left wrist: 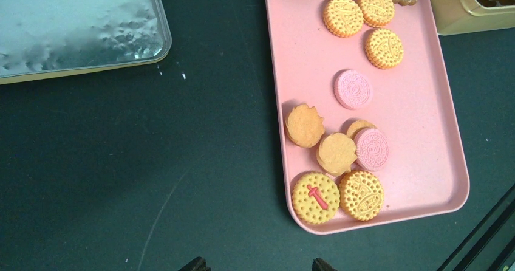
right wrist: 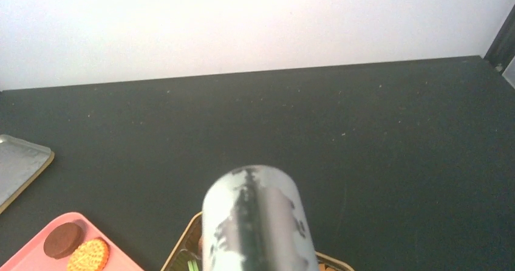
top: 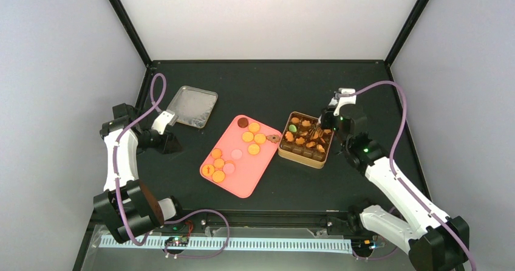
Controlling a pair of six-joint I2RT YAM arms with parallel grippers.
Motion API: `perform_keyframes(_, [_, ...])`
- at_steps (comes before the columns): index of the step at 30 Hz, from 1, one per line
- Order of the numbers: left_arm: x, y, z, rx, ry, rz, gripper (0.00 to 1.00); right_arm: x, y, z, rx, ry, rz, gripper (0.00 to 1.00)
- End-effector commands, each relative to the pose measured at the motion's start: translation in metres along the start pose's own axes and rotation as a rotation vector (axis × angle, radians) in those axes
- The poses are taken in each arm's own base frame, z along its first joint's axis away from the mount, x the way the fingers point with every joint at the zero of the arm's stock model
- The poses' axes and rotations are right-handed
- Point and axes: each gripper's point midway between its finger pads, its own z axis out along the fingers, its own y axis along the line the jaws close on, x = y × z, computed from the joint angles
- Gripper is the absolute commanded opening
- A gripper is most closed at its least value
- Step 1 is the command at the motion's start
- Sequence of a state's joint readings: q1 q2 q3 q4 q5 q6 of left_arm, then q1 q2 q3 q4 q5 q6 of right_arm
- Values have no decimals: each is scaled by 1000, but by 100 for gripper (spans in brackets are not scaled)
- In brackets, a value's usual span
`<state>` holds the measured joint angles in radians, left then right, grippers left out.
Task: Pack the cookies
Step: Adjust the fake cookies in the empty pocket of the box.
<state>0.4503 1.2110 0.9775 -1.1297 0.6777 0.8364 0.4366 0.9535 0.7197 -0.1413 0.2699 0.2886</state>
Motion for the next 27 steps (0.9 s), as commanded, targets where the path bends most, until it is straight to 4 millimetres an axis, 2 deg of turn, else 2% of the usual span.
perform_keyframes(1, [-7,-3,-5,4,-20,22,46,-44,3,-12,4,-137,13,29])
perform_keyframes(6, [-8,-3,-6,6,-25,23,46,-45,4,-5,17,-133,2,29])
perform_keyframes(16, [-9,-3,-7,4,-26,23,46,-28,8,11,24,-89,-2,29])
perform_keyframes(27, [-10,-4,-8,5,-27,23,46,-23,9,15,51,-75,-28,32])
